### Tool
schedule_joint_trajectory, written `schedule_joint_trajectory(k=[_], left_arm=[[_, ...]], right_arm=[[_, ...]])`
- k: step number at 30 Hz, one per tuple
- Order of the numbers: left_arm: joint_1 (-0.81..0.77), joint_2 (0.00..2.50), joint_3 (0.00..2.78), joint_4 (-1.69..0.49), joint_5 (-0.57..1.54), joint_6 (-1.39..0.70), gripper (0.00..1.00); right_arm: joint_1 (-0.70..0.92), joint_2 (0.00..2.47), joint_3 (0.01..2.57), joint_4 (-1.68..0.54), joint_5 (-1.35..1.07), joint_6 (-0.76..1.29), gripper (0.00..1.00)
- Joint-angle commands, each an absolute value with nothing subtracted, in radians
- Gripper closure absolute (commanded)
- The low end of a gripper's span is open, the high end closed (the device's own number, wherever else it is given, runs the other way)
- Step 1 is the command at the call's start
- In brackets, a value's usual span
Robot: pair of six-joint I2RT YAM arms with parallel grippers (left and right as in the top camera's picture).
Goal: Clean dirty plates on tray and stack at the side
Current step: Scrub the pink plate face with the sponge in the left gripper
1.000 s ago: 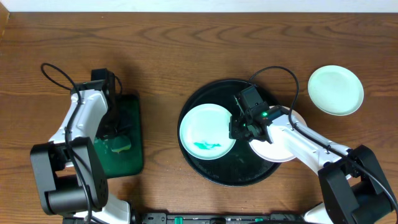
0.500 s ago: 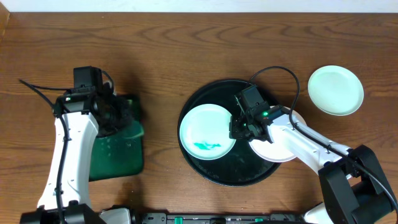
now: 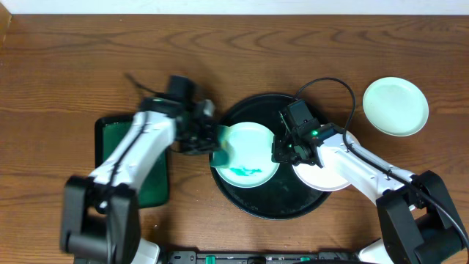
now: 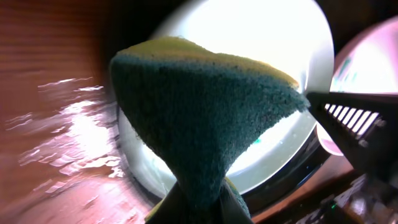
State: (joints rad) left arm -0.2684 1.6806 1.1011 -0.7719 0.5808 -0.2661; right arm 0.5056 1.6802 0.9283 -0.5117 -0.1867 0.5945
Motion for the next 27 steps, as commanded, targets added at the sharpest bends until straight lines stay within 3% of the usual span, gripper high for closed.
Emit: schedule_joint_trajectory(k=[1,15,27], left_arm=[[-0.34,1.742,1.111,-0.727,0.629,-0.299,0.93],[-0.537,1.884,1.11,-0.514,0.809,-0.36,0.93],[-0.491,1.89,1.107,-0.635,0.433,-0.361,0.93]], right_arm=[[0.501,1.687,0.942,-0.513,-0.2,0.587,0.99],[0.467,1.687,0.942,-0.514,-0.22,0.591,0.99],[0.443,1.687,0.942,-0.531,-0.244,0.59,0.99]])
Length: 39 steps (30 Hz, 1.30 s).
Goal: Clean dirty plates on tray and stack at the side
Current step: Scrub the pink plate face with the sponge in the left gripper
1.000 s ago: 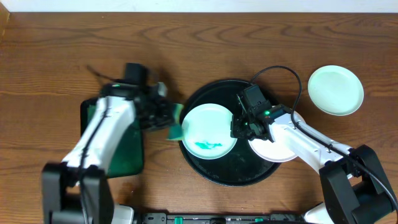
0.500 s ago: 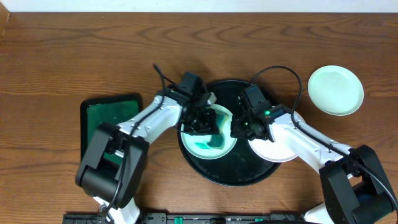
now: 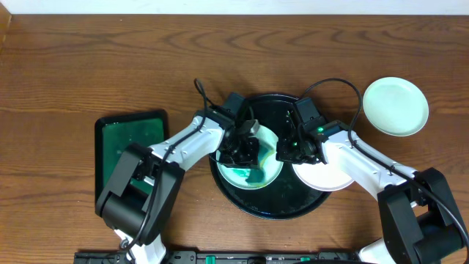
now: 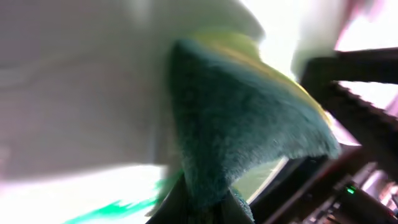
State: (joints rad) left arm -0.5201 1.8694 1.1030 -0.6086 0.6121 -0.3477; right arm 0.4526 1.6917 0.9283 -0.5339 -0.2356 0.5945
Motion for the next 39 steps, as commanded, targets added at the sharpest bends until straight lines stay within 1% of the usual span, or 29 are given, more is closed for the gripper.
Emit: schedule_joint_trajectory(k=[1,14,24,27,30,39], left_arm=[[-0.486,1.89,1.107,-0.646,0.391,-0.36,0.93],[-0.474,1.889,1.11,-0.672,-0.118,-0.35,0.93],[-0.476,1.889,1.135,-0.677,-0.352,-0.357,0.93],[-0.479,1.889,1.148,-0.683,-0.318,-0.343,0.93],[-0.496,1.889,1.151,-0.685,-0.202,-0.3,0.93],[-0.599,1.889,1.151,-0.664,-0.034,-0.31,0.93]], right_arm=[[0.443,1.687,0.942,-0.531,-0.244,0.59,0.99],[0.443,1.687,0.942,-0.563,-0.208,0.59,0.99],[0.443,1.687,0.942,-0.57,-0.207,0.59,0.99],[0.443,1.687,0.942,-0.572,-0.207,0.59,0.99],[0.443,1.687,0.942,-0.571,-0.207,0.589,0.99],[0.443,1.687,0.942,-0.562,-0.207,0.578,0.99]])
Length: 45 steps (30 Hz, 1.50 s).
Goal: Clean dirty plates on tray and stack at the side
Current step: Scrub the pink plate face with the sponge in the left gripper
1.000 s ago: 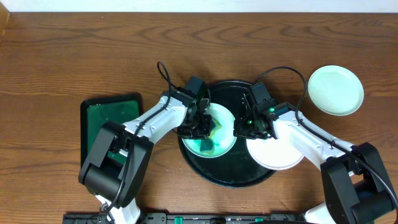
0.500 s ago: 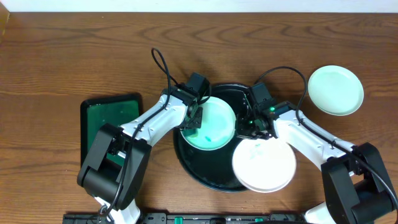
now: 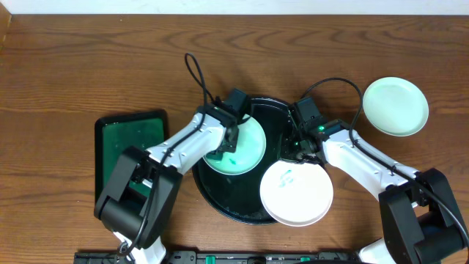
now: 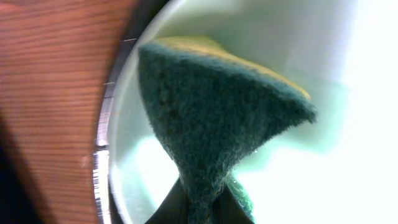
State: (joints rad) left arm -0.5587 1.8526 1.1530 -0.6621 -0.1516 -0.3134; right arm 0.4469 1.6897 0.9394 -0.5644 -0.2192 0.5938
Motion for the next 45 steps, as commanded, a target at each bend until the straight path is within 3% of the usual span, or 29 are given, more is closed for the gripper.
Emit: schedule_joint_trajectory(k=[1,22,23,25,26,27,41,45], left_arm=[[-0.611,1.889,1.151,-0.66,-0.025,-0.319,0.93],[-0.633,1.889,1.151,-0.547,0.367,-0.358,0.93],[-0.632,1.889,1.151,-0.548,0.367,-0.358,0.93],[-0.629,1.889,1.151,-0.548,0.366,-0.358,0.93],[-0.625,1.889,1.151,-0.548,0.367,-0.358,0.93],[-0.62,1.889,1.151,-0.549,0.367,-0.361,0.93],[-0.612,1.889,1.151,-0.57,0.367,-0.361,0.93],[-0.612,1.889,1.151,-0.57,0.367,-0.361,0.93]], right_arm=[[0.443,1.687,0.942,-0.551,-0.207,0.578,0.99],[0.443,1.687,0.942,-0.444,-0.224,0.578,0.97],[0.443,1.687,0.942,-0.441,-0.22,0.578,0.89],[0.443,1.687,0.942,-0.441,-0.203,0.579,0.59],[0.443,1.687,0.942,-0.441,-0.189,0.579,0.51],[0.443,1.687,0.942,-0.437,-0.18,0.578,0.5],[0.444,1.792,0.939,-0.376,-0.155,0.57,0.66],[0.446,1.827,0.939,-0.365,-0.176,0.571,0.86]])
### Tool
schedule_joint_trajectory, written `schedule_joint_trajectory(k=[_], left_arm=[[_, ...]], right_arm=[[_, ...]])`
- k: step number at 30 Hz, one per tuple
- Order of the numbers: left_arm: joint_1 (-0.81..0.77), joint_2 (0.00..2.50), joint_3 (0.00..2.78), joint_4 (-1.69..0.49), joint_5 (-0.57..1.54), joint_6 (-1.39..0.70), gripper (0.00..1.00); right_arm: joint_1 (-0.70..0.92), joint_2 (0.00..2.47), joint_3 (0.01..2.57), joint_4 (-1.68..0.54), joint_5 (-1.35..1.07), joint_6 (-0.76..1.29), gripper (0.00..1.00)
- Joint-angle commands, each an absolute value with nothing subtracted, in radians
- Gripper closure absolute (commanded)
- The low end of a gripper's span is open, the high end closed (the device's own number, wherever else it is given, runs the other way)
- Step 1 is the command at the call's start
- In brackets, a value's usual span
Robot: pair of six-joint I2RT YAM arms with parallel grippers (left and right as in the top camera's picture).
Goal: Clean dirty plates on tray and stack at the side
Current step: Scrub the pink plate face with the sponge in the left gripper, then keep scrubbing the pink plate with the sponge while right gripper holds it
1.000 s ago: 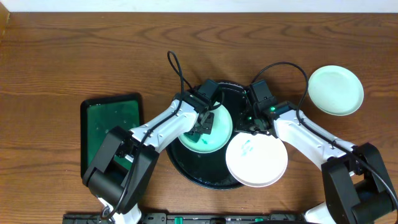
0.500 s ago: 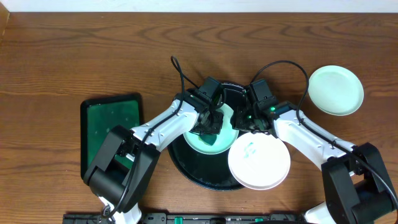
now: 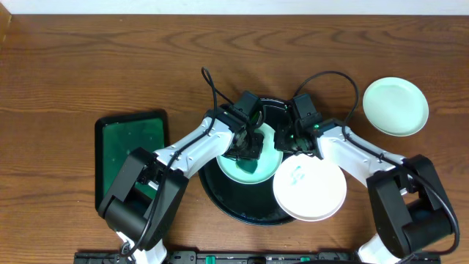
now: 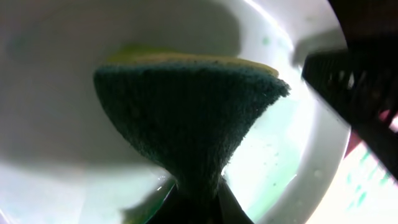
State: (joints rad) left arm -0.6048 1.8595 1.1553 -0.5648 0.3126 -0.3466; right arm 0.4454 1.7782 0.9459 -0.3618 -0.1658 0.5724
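A black round tray [image 3: 220, 192] holds a pale green plate [image 3: 233, 170] smeared with green. My left gripper [image 3: 249, 145] [image 4: 198, 200] is shut on a green sponge with a yellow back [image 4: 186, 118], pressed on the plate [image 4: 280, 155] near its middle. My right gripper [image 3: 288, 137] sits at the plate's right rim; its dark fingers [image 4: 357, 87] show over the rim, and their hold is unclear. A white plate [image 3: 309, 192] with green marks overlaps the tray's right edge. A clean pale green plate [image 3: 396, 106] lies on the table at the far right.
A dark rectangular dish with a green lining [image 3: 132, 165] lies left of the tray. Both arms cross over the tray's upper half, with a black cable [image 3: 212, 84] looping above the left arm. The wooden table [image 3: 73, 66] surrounds everything.
The sponge in my left gripper has gone from the plate's left part to near its middle. The pale green plate and the white plate both sit a little further right.
First my left gripper held the sponge at the plate's left rim, with green smears on the plate's lower part. Then the sponge was on those smears. Later the plate lay further left in the tray and the white plate had shifted lower-left. Now the sponge is mid-plate.
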Motion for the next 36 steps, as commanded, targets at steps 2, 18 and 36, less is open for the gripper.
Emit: schedule_joint_trajectory(k=[2,18,36], left_arm=[[-0.612,1.889,1.151,-0.571,0.368,-0.361,0.93],[-0.612,1.889,1.151,-0.495,0.596,-0.394,0.93],[-0.53,1.889,1.148,-0.72,-0.17,-0.494,0.93]], right_arm=[[0.449,1.835,0.939,-0.358,-0.192,0.571,0.95],[0.49,1.839,0.939,-0.33,-0.192,0.575,0.99],[0.489,1.839,0.939,-0.374,-0.192,0.575,0.99]])
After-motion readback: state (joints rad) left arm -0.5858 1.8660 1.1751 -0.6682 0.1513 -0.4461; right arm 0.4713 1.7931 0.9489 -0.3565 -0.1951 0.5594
